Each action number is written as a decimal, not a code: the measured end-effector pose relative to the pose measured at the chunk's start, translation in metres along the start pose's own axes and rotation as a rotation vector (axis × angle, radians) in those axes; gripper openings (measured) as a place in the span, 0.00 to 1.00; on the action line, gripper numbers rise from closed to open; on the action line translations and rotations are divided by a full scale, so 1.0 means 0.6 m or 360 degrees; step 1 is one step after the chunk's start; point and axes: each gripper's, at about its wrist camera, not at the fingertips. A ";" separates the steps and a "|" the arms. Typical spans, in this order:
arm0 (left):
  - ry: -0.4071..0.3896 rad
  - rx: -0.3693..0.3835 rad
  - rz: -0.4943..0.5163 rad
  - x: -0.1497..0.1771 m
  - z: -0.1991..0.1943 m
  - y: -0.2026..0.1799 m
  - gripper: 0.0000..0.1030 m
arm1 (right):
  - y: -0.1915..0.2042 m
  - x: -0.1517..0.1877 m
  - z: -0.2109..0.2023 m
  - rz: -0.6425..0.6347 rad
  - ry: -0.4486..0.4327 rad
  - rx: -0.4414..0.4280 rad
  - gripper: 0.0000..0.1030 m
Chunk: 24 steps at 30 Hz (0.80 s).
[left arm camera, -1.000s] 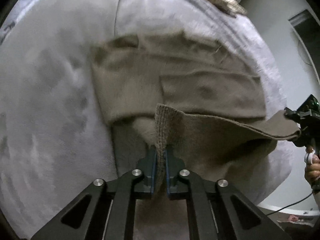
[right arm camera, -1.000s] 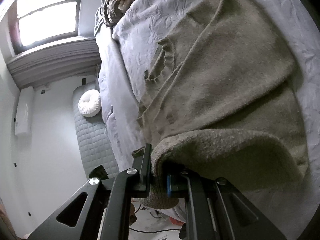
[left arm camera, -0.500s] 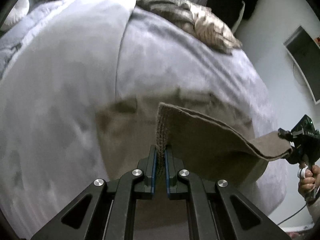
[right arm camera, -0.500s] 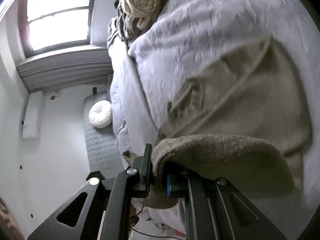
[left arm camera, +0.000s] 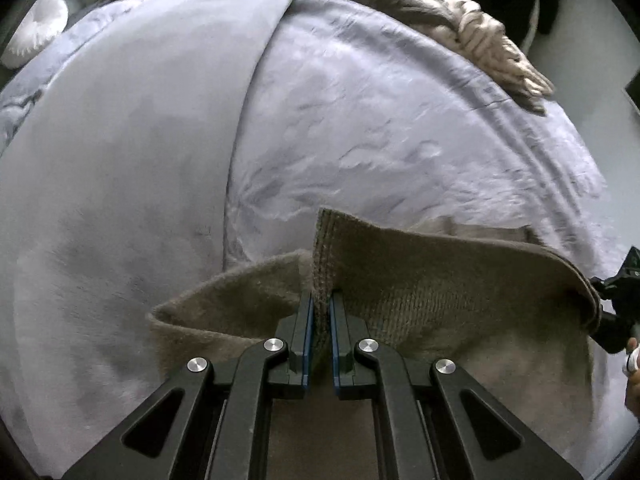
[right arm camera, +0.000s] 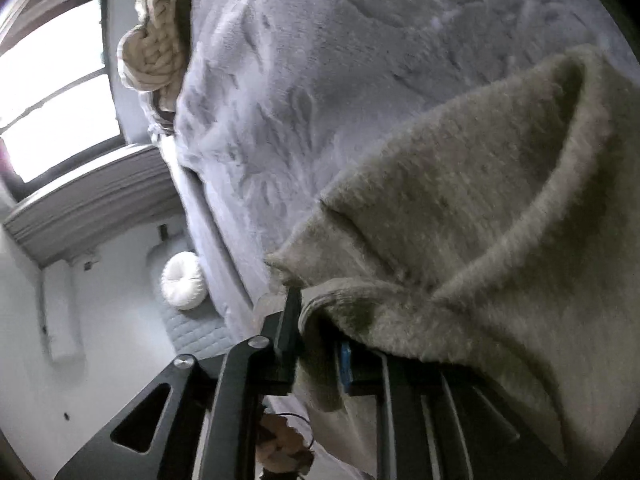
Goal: Fold small clothes
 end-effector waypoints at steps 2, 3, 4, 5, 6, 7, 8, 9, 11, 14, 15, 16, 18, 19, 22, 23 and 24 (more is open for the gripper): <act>-0.0027 -0.0052 0.0001 0.004 0.011 0.003 0.08 | 0.010 -0.002 -0.014 -0.0059 -0.0068 -0.0074 0.45; -0.0032 -0.0058 -0.0005 0.005 0.017 0.006 0.10 | 0.020 -0.003 -0.028 -0.0105 -0.0138 -0.0121 0.53; -0.0028 -0.0061 -0.0019 0.005 0.023 0.010 0.18 | 0.028 -0.004 -0.039 -0.0136 -0.0187 -0.0143 0.65; -0.0028 -0.0078 -0.0040 0.004 0.024 0.015 0.25 | 0.037 -0.006 -0.049 -0.0163 -0.0223 -0.0155 0.66; -0.0034 -0.0109 -0.0061 0.005 0.021 0.019 0.42 | 0.050 -0.008 -0.060 -0.0208 -0.0252 -0.0145 0.66; -0.0059 -0.0162 -0.0099 0.004 0.014 0.028 0.54 | 0.059 -0.010 -0.069 -0.0242 -0.0263 -0.0103 0.66; -0.0083 -0.0191 -0.0126 0.003 0.007 0.036 0.56 | 0.065 -0.009 -0.073 -0.0264 -0.0268 -0.0061 0.66; -0.0091 -0.0194 -0.0140 0.001 0.002 0.042 0.56 | 0.071 -0.004 -0.079 -0.0293 -0.0263 0.0007 0.66; -0.0053 -0.0136 -0.0159 0.001 -0.007 0.055 0.56 | 0.077 0.010 -0.086 -0.0319 -0.0239 0.0068 0.66; 0.0035 -0.0007 -0.0159 0.017 -0.023 0.074 0.56 | 0.078 0.060 -0.092 -0.0387 -0.0144 0.0143 0.66; 0.0062 0.0029 -0.0152 0.026 -0.027 0.078 0.56 | 0.078 0.082 -0.086 -0.0394 -0.0112 0.0152 0.66; 0.0106 0.0078 -0.0144 0.041 -0.032 0.084 0.56 | 0.071 0.110 -0.086 -0.0394 -0.0055 0.0156 0.66; 0.0185 0.0149 -0.0132 0.073 -0.039 0.094 0.56 | 0.050 0.157 -0.082 -0.0378 0.0043 0.0159 0.66; 0.0218 0.0174 -0.0126 0.087 -0.042 0.098 0.56 | 0.034 0.192 -0.082 -0.0344 0.0100 0.0152 0.66; 0.0328 0.0233 -0.0086 0.150 -0.053 0.108 0.56 | -0.013 0.262 -0.092 -0.0195 0.0194 0.0122 0.66; 0.0358 0.0255 -0.0075 0.167 -0.056 0.109 0.56 | -0.034 0.289 -0.099 -0.0134 0.0207 0.0137 0.66; 0.0382 0.0275 -0.0067 0.181 -0.057 0.109 0.56 | -0.052 0.308 -0.105 -0.0085 0.0206 0.0159 0.66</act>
Point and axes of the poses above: each gripper's, at about its wrist camera, not at the fingertips, and z roughly the way its jaws point, y to its left, x to its underside, and after that the axes turned 12 degrees about -x, right-handed
